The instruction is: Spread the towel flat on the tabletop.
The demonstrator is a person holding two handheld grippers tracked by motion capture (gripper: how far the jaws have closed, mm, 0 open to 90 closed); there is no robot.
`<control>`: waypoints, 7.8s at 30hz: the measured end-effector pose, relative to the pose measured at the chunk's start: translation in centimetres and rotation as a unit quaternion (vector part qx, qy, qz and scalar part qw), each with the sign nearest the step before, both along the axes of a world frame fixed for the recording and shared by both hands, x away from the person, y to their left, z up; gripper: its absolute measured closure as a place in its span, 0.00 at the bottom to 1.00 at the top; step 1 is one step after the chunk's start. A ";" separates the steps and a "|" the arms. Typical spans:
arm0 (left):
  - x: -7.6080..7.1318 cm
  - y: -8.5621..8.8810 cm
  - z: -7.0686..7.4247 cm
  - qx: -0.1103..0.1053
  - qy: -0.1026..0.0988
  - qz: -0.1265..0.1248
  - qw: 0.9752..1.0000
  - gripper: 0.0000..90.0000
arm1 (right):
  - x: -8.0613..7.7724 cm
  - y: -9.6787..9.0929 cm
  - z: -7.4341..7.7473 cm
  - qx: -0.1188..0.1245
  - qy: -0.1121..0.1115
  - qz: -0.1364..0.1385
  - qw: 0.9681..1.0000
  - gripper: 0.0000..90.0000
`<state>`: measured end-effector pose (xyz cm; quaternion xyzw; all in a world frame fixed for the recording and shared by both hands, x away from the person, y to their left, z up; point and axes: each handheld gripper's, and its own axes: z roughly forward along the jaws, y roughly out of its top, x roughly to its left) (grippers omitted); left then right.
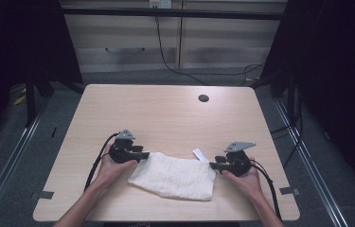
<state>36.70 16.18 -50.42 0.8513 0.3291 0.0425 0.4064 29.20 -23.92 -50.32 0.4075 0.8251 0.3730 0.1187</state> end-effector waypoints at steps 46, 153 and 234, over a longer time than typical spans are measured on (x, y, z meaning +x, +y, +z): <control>0.7 4.7 8.8 -0.167 -0.085 0.035 0.982 0.98 | 3.4 -0.9 10.4 0.093 -0.091 -0.005 0.992 0.96; -6.6 6.2 3.3 -0.099 -0.018 -0.008 0.995 0.69 | -4.7 -0.1 3.9 0.100 -0.018 0.043 0.994 0.76; -2.6 0.6 -0.5 -0.010 -0.030 -0.018 0.999 0.81 | 8.1 1.4 -0.3 0.012 0.004 -0.037 0.999 0.71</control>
